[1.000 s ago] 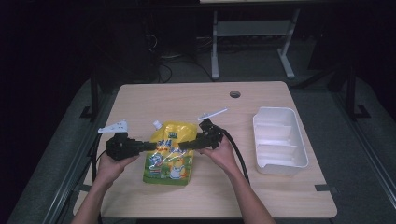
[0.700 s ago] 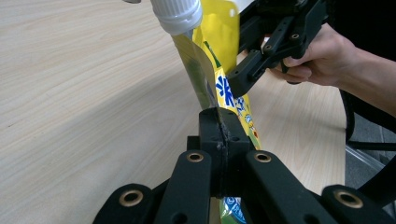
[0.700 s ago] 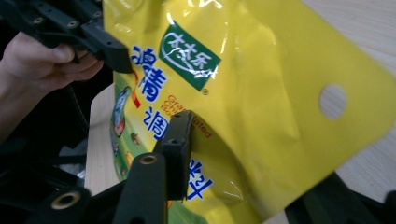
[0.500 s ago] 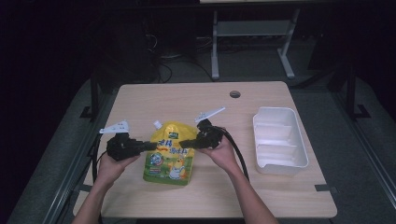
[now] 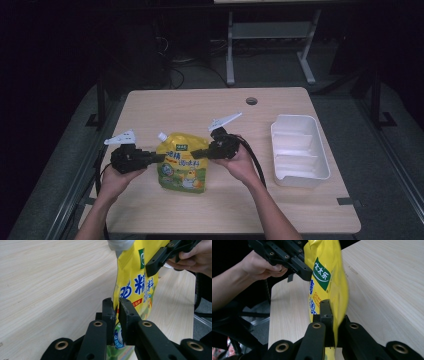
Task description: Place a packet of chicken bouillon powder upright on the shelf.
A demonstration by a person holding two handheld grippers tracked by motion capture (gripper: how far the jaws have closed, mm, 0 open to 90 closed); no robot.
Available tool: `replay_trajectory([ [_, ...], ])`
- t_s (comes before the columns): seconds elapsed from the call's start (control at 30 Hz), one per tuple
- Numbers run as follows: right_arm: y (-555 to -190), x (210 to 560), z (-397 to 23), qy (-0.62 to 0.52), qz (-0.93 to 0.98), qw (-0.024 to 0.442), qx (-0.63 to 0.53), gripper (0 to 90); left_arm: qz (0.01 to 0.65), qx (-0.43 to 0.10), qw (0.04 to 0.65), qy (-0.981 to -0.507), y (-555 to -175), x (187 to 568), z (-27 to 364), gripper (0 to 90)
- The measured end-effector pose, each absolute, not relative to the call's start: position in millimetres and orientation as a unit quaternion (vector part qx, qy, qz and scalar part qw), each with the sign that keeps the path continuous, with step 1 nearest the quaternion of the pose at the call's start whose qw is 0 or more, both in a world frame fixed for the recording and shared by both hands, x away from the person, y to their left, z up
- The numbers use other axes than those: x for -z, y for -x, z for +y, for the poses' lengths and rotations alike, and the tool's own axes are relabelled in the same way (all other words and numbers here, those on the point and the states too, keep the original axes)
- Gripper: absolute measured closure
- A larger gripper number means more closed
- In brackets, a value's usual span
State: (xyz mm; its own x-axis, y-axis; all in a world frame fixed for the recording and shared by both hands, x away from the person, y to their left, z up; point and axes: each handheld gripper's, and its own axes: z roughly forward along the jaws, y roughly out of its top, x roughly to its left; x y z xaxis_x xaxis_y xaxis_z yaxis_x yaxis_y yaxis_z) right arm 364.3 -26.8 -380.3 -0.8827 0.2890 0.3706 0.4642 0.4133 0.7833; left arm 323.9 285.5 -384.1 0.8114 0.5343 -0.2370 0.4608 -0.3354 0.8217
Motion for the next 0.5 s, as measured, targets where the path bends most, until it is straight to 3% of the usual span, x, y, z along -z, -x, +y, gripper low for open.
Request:
replay_trajectory([
  [0.2,-358,369,-25,0.216,-0.849,0.074,0.476,89.7,0.299,-0.054,0.489,-0.817,-319,381,289,71.9],
  [0.5,-359,363,-34,0.222,-0.847,0.071,0.478,89.7,0.305,-0.063,0.484,-0.817,-309,390,297,66.4],
])
